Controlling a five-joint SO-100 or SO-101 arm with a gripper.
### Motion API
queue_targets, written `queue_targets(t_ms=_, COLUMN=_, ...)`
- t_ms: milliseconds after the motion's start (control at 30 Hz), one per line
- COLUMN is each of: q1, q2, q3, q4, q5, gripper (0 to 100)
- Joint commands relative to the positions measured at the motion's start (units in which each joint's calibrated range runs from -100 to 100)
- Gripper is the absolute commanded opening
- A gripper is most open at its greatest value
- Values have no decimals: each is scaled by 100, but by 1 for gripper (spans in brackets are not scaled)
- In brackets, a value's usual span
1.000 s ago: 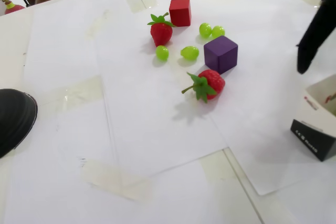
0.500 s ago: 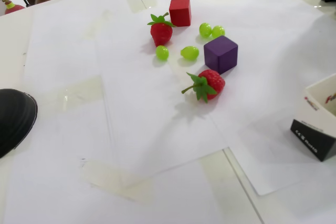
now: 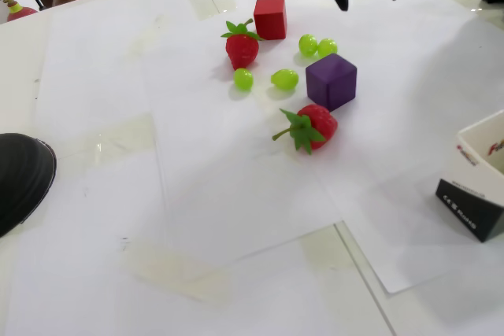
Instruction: Pick up the grapes and place them in the box.
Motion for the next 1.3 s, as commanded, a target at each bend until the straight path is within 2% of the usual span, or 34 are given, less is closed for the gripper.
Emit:
queue_targets(t_ms=0, q1=198, q2=-430, q3=438, q4=-509, q5=215, gripper=18)
queue_targets(t_ms=200, q1=462, q2=-250, q3=902, q4=-1285, q5=278, gripper=18)
queue_targets(t_ms=633, q1=595, q2=-155, q3=783, q4=-1424, q5=166, gripper=14)
queue_targets(t_ms=967, q1=286, q2=-422, q3=-262, q4=-983, q5=-107, gripper=12)
queue_targets(t_ms=1133, q1=521, q2=-482, q3=-117, q4=-231, q5=-54, gripper=14)
queue_targets(t_ms=1267, q1=698, q2=-430, q3=511, q4=-264, q5=-83, gripper=14)
